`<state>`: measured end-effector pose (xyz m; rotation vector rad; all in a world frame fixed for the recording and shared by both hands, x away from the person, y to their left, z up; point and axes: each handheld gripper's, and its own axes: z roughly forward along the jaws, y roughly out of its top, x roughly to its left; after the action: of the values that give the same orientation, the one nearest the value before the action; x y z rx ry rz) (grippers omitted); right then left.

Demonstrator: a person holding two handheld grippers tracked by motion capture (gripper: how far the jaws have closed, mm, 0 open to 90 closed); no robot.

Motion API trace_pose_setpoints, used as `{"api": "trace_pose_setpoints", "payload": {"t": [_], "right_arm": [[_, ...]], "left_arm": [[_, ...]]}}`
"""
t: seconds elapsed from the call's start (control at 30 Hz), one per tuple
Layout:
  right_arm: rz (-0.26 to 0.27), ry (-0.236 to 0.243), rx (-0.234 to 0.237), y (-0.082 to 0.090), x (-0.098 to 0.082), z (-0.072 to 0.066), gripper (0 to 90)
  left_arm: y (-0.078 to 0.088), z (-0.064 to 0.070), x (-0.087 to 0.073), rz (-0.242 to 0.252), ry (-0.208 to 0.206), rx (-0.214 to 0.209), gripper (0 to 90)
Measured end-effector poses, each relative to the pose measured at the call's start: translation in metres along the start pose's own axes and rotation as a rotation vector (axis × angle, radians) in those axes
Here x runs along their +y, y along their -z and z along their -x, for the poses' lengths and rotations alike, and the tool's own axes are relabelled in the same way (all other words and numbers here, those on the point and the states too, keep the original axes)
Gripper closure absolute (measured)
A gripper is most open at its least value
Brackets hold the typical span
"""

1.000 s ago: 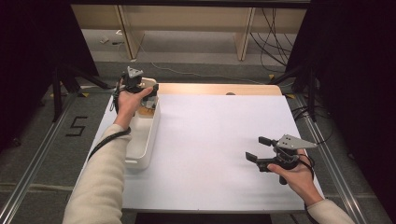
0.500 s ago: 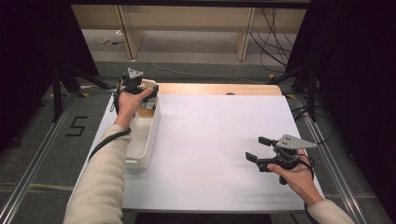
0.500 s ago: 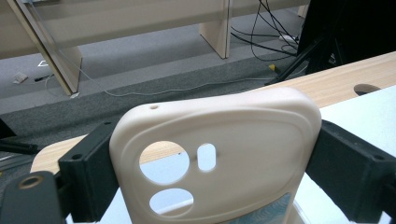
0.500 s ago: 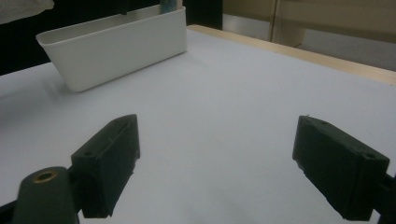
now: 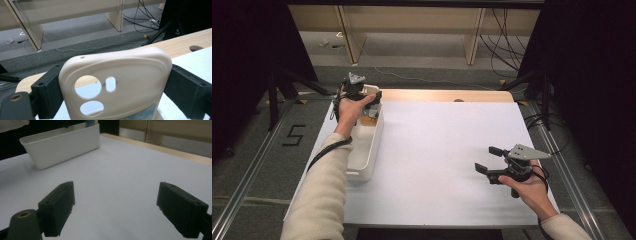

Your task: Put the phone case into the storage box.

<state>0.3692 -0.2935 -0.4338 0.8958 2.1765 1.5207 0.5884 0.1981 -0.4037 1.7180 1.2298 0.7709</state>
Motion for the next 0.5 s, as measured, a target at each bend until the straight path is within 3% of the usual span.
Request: {"api": "trace_pose_setpoints", "payload": {"t": [0.5], "right_arm": [[-0.001,0.000,-0.001,-0.0003,-0.0002,0.0000,15.8]], "left_arm": [[-0.0039,-0.0020,0.0010,-0.005,0.018,0.008,9.6]]}}
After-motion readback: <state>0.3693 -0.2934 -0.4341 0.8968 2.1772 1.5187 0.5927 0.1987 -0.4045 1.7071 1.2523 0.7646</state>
